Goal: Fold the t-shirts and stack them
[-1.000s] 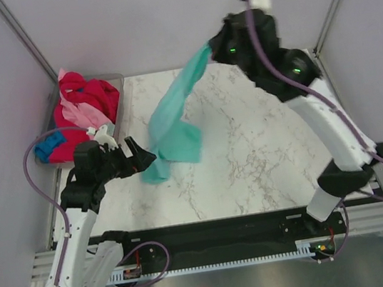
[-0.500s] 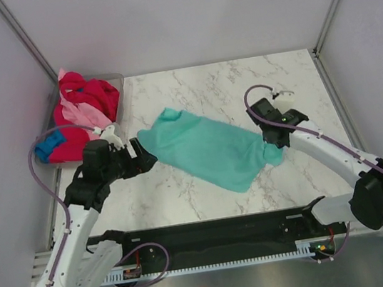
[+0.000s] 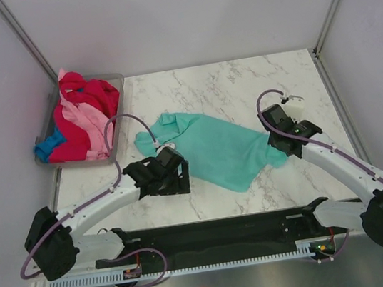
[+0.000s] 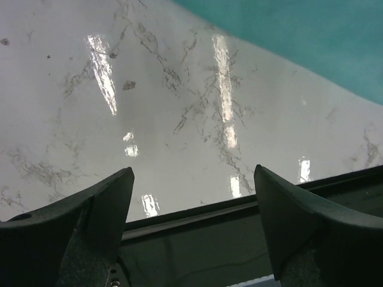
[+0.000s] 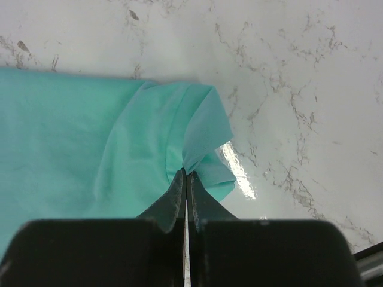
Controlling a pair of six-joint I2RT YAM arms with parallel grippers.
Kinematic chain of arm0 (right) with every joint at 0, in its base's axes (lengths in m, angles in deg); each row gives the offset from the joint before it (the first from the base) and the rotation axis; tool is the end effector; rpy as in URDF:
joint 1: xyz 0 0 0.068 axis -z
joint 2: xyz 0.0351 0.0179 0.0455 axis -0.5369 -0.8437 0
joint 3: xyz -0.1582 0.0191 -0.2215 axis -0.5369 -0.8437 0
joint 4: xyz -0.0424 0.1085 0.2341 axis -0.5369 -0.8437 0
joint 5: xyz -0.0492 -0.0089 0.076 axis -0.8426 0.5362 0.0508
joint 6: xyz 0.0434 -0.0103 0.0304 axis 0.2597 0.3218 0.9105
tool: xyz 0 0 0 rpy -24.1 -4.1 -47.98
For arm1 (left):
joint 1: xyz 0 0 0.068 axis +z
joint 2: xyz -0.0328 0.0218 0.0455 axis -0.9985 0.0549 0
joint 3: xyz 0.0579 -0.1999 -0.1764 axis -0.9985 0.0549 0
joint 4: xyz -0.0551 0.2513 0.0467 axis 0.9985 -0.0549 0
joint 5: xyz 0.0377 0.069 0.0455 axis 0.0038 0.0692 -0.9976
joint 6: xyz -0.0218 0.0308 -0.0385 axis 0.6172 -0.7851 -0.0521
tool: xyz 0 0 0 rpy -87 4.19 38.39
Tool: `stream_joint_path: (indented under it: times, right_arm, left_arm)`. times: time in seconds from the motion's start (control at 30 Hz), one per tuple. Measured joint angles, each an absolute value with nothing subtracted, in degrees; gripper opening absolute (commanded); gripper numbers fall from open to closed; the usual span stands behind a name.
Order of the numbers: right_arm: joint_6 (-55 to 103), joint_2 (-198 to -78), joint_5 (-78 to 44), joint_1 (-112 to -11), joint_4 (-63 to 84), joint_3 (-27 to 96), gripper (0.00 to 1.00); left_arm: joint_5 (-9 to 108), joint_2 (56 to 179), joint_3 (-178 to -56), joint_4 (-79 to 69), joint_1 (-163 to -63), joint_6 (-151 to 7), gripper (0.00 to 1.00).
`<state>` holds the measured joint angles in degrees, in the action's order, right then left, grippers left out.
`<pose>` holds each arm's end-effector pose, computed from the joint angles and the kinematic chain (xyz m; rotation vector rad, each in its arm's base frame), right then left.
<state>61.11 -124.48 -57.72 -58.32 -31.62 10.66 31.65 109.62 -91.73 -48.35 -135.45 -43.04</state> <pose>0.2114 0.0805 0.2605 0.5730 2.2991 -0.1979 0.1505 -0.1616 0.2295 0.1414 2.6619 -0.3002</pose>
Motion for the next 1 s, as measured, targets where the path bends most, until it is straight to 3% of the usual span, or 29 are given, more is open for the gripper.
stream_joint_path:
  times: [0.13,0.27,0.4,0.57,0.83,1.0]
  right_arm:
    - [59.0,-120.5,-54.8,-58.3,-30.4,9.0,0.0]
    - [55.2,-115.6,-46.3,-58.1,-29.4,12.8,0.0]
    - [51.2,-116.8,-38.8,-58.1,-30.1,35.3,0.0]
    - [46.1,-121.1,-29.0,-58.2,-18.8,68.4,0.0]
    - [42.0,-123.5,-24.0,-58.2,-12.4,84.8,0.0]
    - [39.0,-129.4,-24.8,-58.2,-16.5,85.3,0.0]
  left_arm:
    - [28.0,117.3,-93.2,-48.0,-136.1,-41.4,0.95]
    - [25.2,116.9,-96.7,-48.1,-135.8,-41.5,0.95]
    - [24.0,113.3,-103.2,-47.9,-135.7,-42.3,0.92]
    - [23.6,106.2,-106.3,-47.5,-135.7,-42.4,0.89]
    - [26.7,99.9,-105.3,-47.7,-136.5,-42.9,0.83]
    - [29.6,104.3,-104.7,-45.9,-142.8,-44.8,0.89]
